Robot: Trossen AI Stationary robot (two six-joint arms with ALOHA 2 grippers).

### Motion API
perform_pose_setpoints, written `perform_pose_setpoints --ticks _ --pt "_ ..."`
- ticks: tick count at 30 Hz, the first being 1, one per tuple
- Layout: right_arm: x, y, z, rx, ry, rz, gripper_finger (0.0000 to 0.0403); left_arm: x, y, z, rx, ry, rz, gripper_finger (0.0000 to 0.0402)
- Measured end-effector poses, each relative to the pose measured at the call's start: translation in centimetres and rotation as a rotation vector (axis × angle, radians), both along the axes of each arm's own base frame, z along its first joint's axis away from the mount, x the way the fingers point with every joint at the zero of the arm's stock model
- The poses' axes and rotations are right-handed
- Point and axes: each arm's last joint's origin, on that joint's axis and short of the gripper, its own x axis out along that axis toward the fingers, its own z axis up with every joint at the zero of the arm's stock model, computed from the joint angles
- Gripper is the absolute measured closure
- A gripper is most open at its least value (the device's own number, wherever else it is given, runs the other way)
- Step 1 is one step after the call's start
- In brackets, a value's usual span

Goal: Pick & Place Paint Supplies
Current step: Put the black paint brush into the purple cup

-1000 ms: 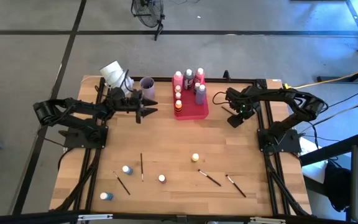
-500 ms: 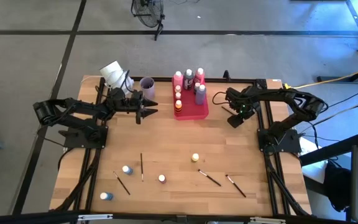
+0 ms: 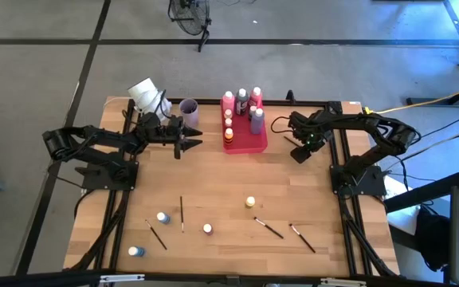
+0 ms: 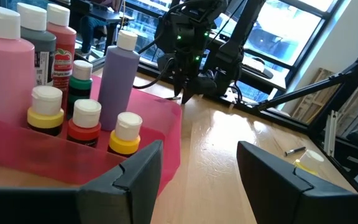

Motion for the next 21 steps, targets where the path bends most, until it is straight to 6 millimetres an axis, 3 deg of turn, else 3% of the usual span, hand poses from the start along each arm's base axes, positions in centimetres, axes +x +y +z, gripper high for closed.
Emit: perform_pose_setpoints --ticks 21 --pt "-0.02 0.08 -0.02 0.019 -0.004 -0.031 0.0221 0.02 -0.03 0.0 0.0 0.0 -0.002 0.0199"
